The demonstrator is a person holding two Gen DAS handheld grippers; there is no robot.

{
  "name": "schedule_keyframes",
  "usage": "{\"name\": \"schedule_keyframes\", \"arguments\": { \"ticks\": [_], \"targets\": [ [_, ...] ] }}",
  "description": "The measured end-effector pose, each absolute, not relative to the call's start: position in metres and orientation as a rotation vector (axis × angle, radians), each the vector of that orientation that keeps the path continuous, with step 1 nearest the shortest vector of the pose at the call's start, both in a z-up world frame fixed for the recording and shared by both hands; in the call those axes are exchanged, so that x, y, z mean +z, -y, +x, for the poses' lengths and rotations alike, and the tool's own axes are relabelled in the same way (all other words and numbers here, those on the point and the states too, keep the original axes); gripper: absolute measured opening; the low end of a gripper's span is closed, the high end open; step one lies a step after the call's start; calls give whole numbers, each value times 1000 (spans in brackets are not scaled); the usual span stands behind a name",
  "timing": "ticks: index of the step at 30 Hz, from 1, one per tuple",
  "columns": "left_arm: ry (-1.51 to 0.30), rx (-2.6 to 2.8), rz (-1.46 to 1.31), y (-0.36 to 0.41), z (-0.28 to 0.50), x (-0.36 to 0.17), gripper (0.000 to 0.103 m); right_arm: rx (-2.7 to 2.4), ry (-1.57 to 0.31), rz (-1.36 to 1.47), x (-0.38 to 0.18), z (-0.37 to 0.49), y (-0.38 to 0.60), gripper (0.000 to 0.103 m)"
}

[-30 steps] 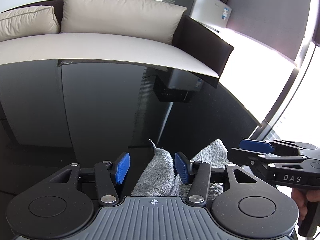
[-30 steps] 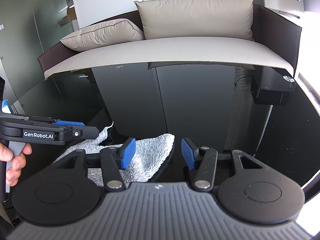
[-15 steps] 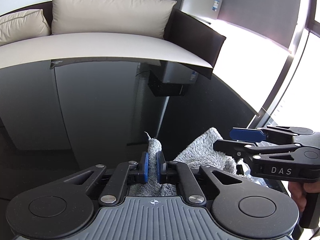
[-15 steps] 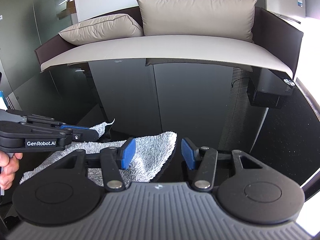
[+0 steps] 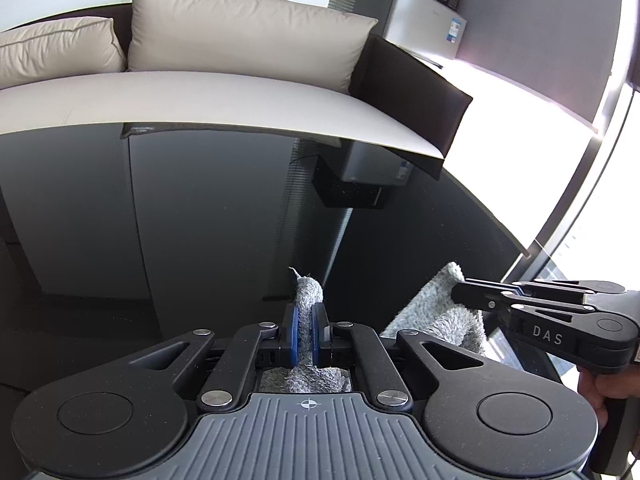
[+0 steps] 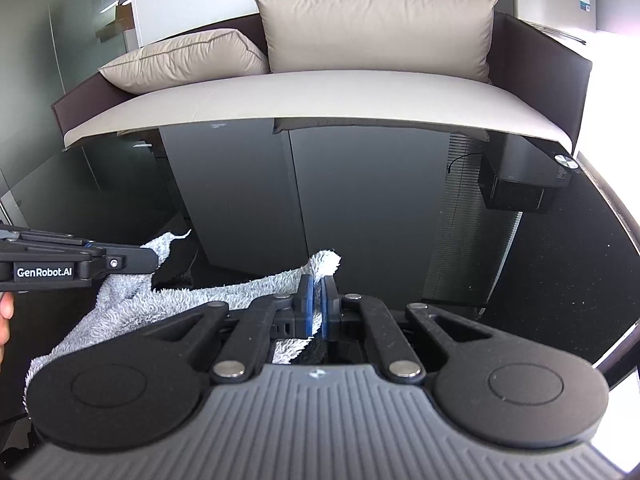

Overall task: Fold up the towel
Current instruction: 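Lift the towel with both tools, spreading the grippers apart to unfold it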

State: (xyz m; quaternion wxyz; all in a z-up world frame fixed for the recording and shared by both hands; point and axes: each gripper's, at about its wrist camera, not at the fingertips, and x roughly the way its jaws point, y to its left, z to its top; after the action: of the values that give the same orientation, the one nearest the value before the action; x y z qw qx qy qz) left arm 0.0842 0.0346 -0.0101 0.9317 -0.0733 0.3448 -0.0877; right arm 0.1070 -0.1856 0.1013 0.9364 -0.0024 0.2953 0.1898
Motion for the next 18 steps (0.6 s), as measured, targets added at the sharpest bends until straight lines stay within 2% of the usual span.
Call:
{"name": "schedule_keyframes", "arguments": {
  "ticks": [18],
  "targets": [
    [-569,-2,-240,-80,68,24,4,251,-247,158,152,87,243,3]
  ]
}}
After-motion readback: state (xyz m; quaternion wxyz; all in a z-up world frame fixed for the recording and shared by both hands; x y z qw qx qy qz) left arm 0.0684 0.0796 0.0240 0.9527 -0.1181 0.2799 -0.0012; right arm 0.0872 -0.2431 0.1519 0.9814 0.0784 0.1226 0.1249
